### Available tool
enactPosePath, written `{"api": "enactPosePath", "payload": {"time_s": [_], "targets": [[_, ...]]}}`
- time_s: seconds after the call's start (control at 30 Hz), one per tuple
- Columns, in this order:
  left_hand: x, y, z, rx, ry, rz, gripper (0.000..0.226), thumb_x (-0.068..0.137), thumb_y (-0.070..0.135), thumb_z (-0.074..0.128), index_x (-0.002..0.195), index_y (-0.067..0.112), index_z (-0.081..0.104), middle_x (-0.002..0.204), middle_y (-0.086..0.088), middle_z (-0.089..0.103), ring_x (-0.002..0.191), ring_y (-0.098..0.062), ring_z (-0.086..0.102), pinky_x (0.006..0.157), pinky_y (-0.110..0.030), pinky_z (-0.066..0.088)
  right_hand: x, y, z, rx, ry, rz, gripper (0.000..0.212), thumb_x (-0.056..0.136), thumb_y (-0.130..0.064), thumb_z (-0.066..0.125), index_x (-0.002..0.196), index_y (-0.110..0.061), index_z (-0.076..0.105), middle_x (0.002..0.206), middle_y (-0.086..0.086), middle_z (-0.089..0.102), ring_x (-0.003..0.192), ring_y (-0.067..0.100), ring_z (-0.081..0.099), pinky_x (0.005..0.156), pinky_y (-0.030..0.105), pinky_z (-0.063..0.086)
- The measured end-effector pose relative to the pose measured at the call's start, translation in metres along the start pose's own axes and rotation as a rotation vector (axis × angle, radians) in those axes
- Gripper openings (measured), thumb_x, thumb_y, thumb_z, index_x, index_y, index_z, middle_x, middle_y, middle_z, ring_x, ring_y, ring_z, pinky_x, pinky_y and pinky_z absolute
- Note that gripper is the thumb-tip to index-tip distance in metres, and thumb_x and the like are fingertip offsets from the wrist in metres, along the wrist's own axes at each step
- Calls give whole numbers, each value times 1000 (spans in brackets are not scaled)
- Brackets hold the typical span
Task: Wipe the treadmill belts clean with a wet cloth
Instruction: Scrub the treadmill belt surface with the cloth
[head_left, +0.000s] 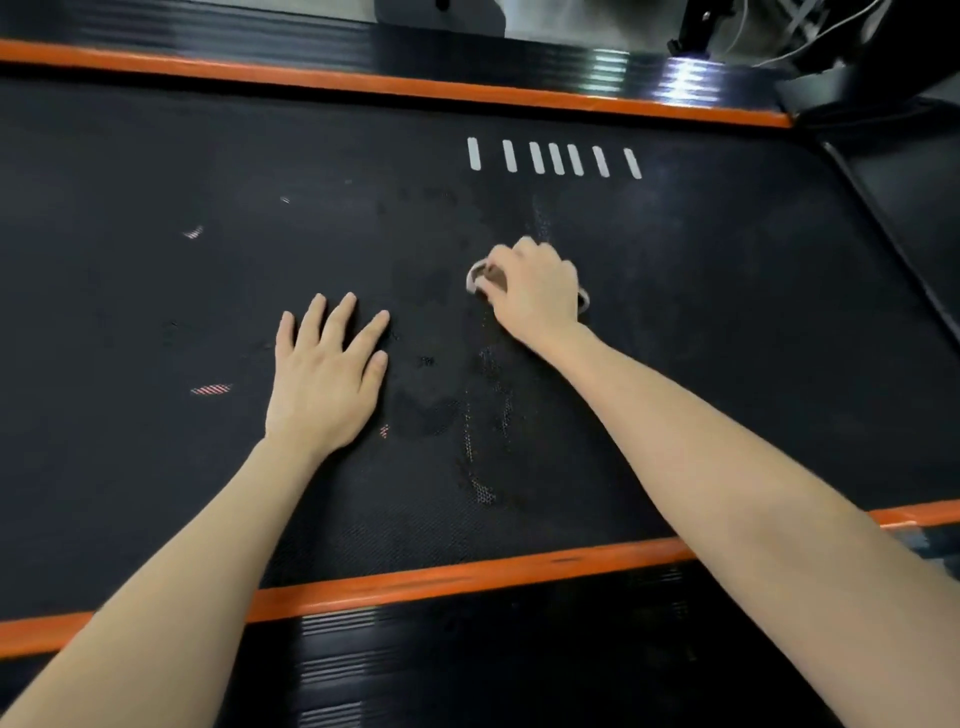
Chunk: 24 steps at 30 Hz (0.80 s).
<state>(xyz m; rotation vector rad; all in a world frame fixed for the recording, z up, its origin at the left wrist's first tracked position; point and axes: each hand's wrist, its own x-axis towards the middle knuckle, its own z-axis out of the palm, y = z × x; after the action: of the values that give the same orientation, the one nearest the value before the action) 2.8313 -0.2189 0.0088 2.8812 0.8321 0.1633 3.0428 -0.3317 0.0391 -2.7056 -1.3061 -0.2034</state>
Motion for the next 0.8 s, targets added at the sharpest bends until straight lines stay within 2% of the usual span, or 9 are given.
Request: {"api": "enactPosePath", "payload": {"time_s": [0.07,0.13,0.23,0.3,0.37,0.43,0.57,0.67,0.8], "targets": [[1,0,0,2,12,0,59,94,46,14,142,26,41,150,-13,35,140,-36,23,115,-53,11,14,-4,3,-5,-3,66,27,94,-40,51,110,-19,58,108,6,56,100,29,52,73,38,36],[2,0,0,0,9,6,58,94,45,15,142,26,42,149,-13,36,140,-36,23,115,-53,12,-11,-16,-1,7,16,7,25,92,-42,54,100,-19,61,100,5,58,92,30,54,70,39,38],[2,-1,0,1,7,10,57,94,44,16,142,27,41,150,-12,35,140,-36,22,115,-53,12,-95,-35,-14,131,6,-296,25,84,-42,54,82,-19,62,84,4,57,77,29,54,59,37,42],[1,-2,0,0,15,10,54,95,43,18,143,27,40,150,-12,34,141,-36,22,115,-53,11,-142,-33,-24,211,-80,-510,25,83,-42,52,80,-19,62,82,2,58,74,25,52,55,35,40],[-1,-3,0,-3,14,7,49,99,40,22,144,28,38,151,-12,32,142,-35,20,116,-52,9,-149,-14,-23,190,-115,-641,23,83,-41,53,81,-20,64,82,1,58,72,24,51,54,33,38],[0,-2,0,6,8,9,46,101,38,27,145,29,35,153,-11,29,143,-33,17,116,-50,7,-126,8,-18,106,-41,-598,26,83,-41,51,79,-19,64,79,4,58,68,26,53,52,33,39],[0,0,0,11,8,-3,46,101,37,29,146,32,32,155,-7,25,144,-30,13,117,-46,4,-88,33,-7,91,106,-326,26,82,-40,58,78,-15,63,77,5,56,65,29,54,50,34,43],[0,2,-5,15,-14,-26,46,101,37,29,146,34,30,156,-4,23,145,-28,12,117,-44,4,-91,37,-1,142,156,-360,32,84,-48,55,85,-18,65,88,2,58,74,26,53,56,34,43],[4,13,-14,63,-77,-104,46,101,35,31,146,37,28,157,-1,21,145,-25,11,117,-44,4,-94,43,-4,184,175,-514,47,82,-58,45,109,-27,68,106,-3,63,85,26,56,62,34,42]]}}
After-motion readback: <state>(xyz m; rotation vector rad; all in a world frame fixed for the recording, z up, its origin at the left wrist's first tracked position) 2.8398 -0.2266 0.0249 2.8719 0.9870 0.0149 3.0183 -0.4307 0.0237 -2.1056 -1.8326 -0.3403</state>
